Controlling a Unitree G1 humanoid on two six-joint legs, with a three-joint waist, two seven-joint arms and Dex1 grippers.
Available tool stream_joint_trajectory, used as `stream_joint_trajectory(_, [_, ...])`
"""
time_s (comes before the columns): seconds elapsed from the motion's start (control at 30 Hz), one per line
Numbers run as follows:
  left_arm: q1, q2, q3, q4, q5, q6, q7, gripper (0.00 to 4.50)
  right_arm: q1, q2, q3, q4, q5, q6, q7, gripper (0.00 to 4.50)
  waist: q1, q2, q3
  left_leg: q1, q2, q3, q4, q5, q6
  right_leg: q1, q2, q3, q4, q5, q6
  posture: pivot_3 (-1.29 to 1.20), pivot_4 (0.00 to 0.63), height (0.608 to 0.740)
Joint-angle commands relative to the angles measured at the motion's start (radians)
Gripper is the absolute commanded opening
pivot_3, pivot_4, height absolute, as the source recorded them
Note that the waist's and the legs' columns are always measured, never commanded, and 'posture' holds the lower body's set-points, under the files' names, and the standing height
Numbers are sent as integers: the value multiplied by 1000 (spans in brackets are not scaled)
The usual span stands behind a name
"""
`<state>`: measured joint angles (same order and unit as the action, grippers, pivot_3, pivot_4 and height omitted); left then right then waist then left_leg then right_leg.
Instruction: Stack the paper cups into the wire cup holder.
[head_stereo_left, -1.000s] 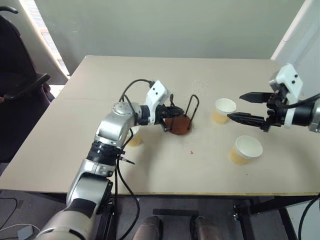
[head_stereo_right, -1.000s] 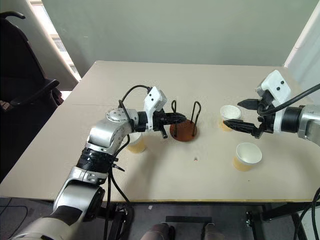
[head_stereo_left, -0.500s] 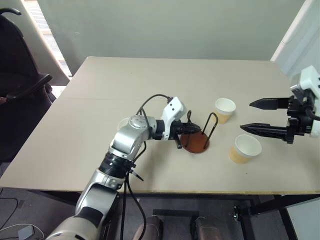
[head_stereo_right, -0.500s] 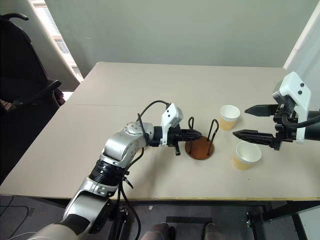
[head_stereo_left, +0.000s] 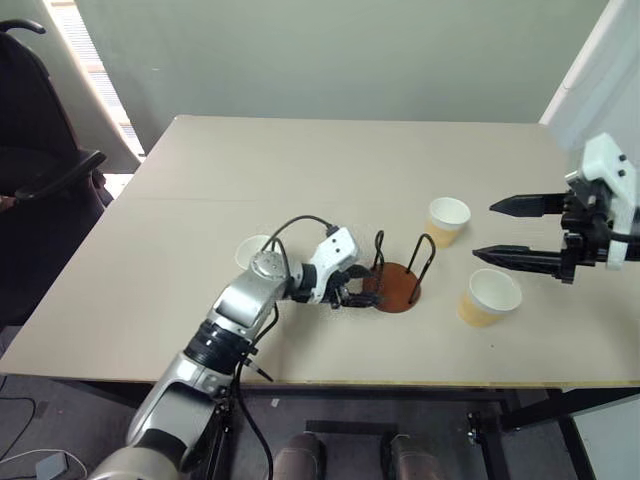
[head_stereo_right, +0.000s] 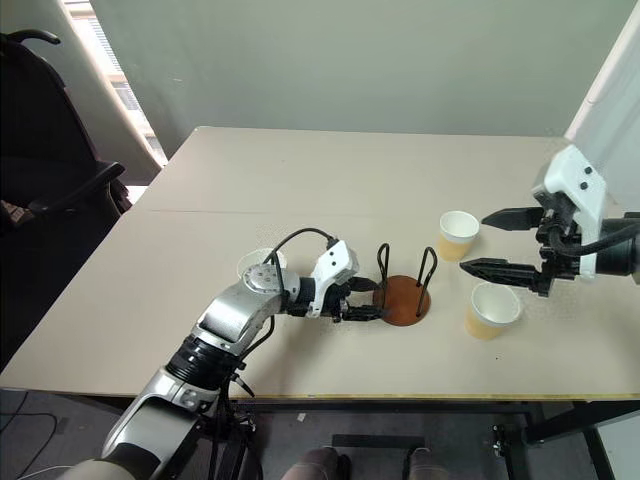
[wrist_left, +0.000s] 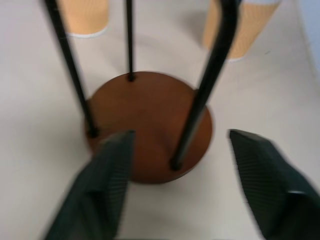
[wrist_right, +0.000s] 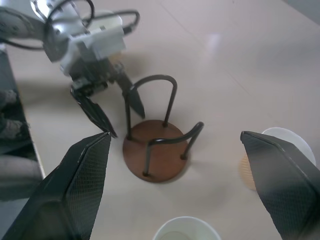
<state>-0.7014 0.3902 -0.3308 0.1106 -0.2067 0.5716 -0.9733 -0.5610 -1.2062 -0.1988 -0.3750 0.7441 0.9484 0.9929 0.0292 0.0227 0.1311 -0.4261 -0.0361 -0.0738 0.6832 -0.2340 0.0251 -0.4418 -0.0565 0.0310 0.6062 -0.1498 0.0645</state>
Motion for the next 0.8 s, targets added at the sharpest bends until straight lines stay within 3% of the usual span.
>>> stream_joint_trajectory(0.03, [-2,15,21,-38,7,-32,-1,4471,-82,2,94,68,-102,-80,11,4336,-1,0,0,0,0,0,0,0,0,0,0,0,0,0,0,0,150,740])
stream_joint_trajectory(0.4, [-44,64,142,-161,-77,10,-12,4471,-340,125,375,354,-374,-295,167,4336,-1,0,0,-1,0,-1,0,-2,2,-1,-1,-1,1,2,1,0,150,740])
stream_joint_trajectory(0.8, [-117,205,281,-113,-102,-12,3,4471,-483,277,509,698,-635,-521,266,4336,-4,0,0,-1,2,-1,-1,-4,1,-3,-1,-3,2,1,-5,0,150,740])
